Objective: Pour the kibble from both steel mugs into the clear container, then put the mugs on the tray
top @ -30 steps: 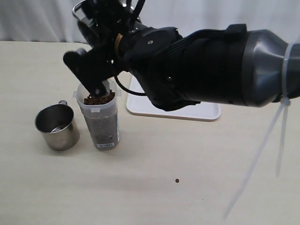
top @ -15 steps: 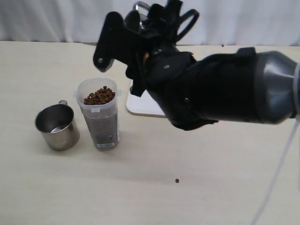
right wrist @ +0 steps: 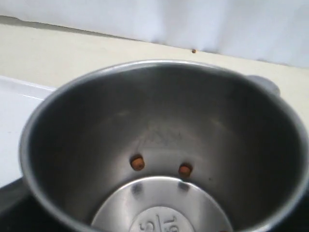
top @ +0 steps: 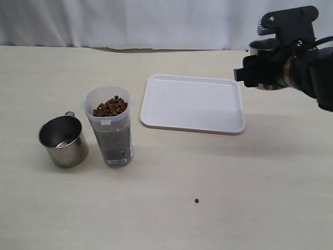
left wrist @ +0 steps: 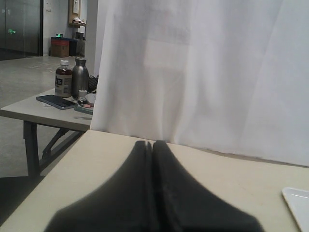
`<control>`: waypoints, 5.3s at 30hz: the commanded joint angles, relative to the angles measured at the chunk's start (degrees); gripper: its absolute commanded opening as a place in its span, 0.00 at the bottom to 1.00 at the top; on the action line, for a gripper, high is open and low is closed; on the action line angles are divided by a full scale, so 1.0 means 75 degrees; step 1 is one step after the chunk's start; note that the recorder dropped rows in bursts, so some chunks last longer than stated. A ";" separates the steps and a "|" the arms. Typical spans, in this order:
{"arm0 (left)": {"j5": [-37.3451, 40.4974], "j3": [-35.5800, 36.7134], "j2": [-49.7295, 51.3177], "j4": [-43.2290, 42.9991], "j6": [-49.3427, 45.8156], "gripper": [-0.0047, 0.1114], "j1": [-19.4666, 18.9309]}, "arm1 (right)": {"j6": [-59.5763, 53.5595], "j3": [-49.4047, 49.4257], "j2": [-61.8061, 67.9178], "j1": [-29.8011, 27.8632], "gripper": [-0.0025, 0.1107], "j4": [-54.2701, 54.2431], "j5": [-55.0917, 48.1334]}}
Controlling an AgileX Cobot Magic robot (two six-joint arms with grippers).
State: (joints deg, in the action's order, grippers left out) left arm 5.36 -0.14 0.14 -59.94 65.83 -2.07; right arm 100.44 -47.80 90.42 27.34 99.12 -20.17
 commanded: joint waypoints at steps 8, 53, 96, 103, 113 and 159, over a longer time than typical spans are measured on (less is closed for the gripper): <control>0.0032 0.0019 -0.0019 -0.0004 0.0060 0.04 0.0012 | 0.0436 -0.0177 0.0834 -0.0177 0.07 0.0111 0.0055; 0.0016 0.0019 -0.0019 -0.0004 0.0060 0.04 0.0012 | -1.3708 0.0497 0.4154 -0.1206 0.07 -1.2226 1.0975; 0.0035 0.0019 -0.0019 -0.0004 0.0060 0.04 0.0012 | -1.2172 -0.1600 0.5425 -0.1320 0.90 -1.1496 0.8930; 0.0035 0.0019 -0.0019 -0.0004 0.0060 0.04 0.0012 | -1.2172 -0.0942 0.4718 -0.1320 0.90 -1.1496 0.8830; 0.0035 0.0019 -0.0019 -0.0004 0.0060 0.04 0.0012 | -1.2172 0.0233 0.3775 -0.1320 0.90 -1.1496 0.8504; 0.0033 0.0019 -0.0019 -0.0004 0.0060 0.04 0.0012 | -0.9634 0.6374 -0.9856 -0.1318 0.07 -1.0348 0.4613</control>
State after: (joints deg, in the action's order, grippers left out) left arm 5.36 -0.14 0.14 -59.94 65.83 -2.07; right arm 27.95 -0.23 17.38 17.42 21.12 16.35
